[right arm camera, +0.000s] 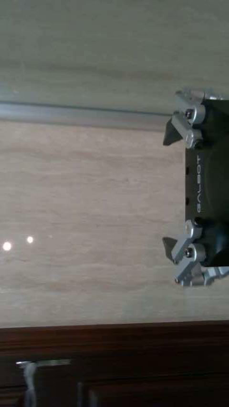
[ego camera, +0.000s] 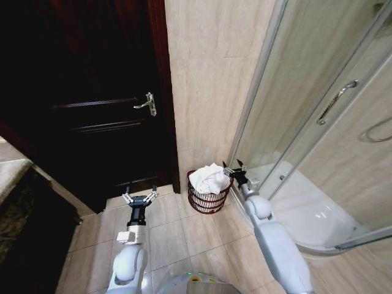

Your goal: Discard the used towel into the hamper.

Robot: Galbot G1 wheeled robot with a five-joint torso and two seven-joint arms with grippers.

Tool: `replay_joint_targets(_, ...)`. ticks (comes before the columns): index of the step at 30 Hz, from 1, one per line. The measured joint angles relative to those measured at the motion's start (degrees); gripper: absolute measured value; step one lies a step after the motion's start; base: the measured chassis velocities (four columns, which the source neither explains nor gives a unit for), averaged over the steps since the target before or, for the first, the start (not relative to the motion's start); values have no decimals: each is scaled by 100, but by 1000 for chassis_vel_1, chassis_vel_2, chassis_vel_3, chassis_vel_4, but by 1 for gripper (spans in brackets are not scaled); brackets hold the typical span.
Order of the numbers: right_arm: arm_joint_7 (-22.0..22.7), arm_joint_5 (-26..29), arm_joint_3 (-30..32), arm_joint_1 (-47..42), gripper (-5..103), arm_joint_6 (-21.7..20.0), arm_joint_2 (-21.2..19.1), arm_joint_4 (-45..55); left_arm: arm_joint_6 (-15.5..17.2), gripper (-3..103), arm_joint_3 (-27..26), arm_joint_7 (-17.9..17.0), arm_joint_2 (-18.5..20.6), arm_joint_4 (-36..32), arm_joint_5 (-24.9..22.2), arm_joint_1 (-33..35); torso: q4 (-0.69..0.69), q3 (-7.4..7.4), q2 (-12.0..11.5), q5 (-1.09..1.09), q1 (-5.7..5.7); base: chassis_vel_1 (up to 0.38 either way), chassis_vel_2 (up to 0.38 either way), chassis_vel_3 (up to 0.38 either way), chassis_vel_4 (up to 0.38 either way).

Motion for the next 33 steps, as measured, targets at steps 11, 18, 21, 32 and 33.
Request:
replay_joint_targets(11, -182, -400, 569, -1116, 100, 256, 442, 590, 13, 100, 3, -10, 0, 98, -52, -18, 1, -175, -320, 1, -144, 0, 0, 0, 0)
replay_joint_targets(18, -296, -756, 816, -1646, 100, 659, 800, 752, 74, 100, 3, 43, 0, 232, 74, -53, -1, -288, -520, 0, -232, 0, 0, 0, 0)
replay_joint_targets(21, -297, -829, 886, -1811, 100, 840, 915, 754, 145, 100, 43, 59, 1, 251, 165, -47, -1, -324, -585, 0, -262, 0, 0, 0, 0)
replay_joint_targets(32, -263, -879, 1097, -2320, 100, 1208, 1040, 877, 772, 100, 50, -368, 0, 347, 430, -337, -1, -489, -893, -1, -402, 0, 0, 0, 0)
replay_joint_targets(33, -262, -868, 1097, -2347, 100, 1214, 1003, 877, 774, 100, 23, -357, 0, 328, 470, -329, -1, -507, -925, 0, -416, 0, 0, 0, 0)
